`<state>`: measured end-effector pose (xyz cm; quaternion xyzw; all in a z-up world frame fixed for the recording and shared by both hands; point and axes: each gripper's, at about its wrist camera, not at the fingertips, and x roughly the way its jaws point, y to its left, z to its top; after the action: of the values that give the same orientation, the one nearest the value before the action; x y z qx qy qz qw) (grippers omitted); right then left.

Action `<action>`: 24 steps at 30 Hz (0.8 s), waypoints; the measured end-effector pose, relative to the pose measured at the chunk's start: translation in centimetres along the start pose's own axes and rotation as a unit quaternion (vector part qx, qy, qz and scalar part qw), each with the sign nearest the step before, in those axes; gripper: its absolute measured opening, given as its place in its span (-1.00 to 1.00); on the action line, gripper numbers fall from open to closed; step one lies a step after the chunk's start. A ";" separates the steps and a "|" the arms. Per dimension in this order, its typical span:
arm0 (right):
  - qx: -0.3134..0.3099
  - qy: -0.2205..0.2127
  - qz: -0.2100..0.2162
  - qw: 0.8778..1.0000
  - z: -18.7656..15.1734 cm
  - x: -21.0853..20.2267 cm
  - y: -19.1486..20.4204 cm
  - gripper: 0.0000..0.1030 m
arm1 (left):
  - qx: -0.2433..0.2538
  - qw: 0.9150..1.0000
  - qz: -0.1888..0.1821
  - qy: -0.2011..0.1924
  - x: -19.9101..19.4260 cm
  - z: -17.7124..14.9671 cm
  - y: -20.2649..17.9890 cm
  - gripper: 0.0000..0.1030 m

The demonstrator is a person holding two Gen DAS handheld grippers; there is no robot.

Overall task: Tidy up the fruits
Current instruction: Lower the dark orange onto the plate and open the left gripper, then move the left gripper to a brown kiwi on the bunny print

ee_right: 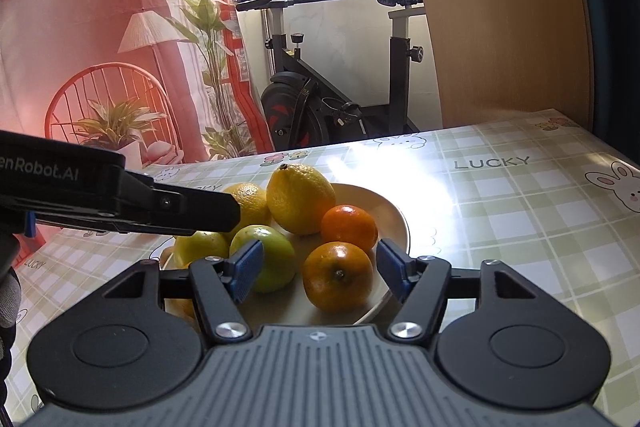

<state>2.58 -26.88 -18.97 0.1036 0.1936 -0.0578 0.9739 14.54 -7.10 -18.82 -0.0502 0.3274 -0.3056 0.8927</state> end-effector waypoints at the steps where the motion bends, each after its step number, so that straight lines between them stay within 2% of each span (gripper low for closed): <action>1: 0.000 -0.001 0.000 1.000 0.0 0.0 0.0 0.28 | -0.002 1.000 0.010 -0.004 -0.4 -0.2 0.5 -0.02; 5: 0.006 -0.007 -0.004 1.000 -0.1 -0.2 -0.1 0.28 | -0.016 0.999 0.046 -0.011 -1.5 -1.1 2.3 -0.02; 10: 0.008 -0.007 -0.006 1.000 -0.1 -0.2 -0.2 0.28 | -0.047 0.996 0.073 -0.012 -2.3 -1.5 3.9 -0.02; 24: 0.007 -0.001 -0.009 1.000 -0.1 -0.1 -0.1 0.28 | -0.069 0.993 0.096 -0.010 -2.8 -2.2 4.4 -0.02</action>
<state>2.48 -26.92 -19.01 0.1087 0.1934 -0.0677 0.9727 13.76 -1.67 -20.30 -0.0827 0.3421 -0.1944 0.9156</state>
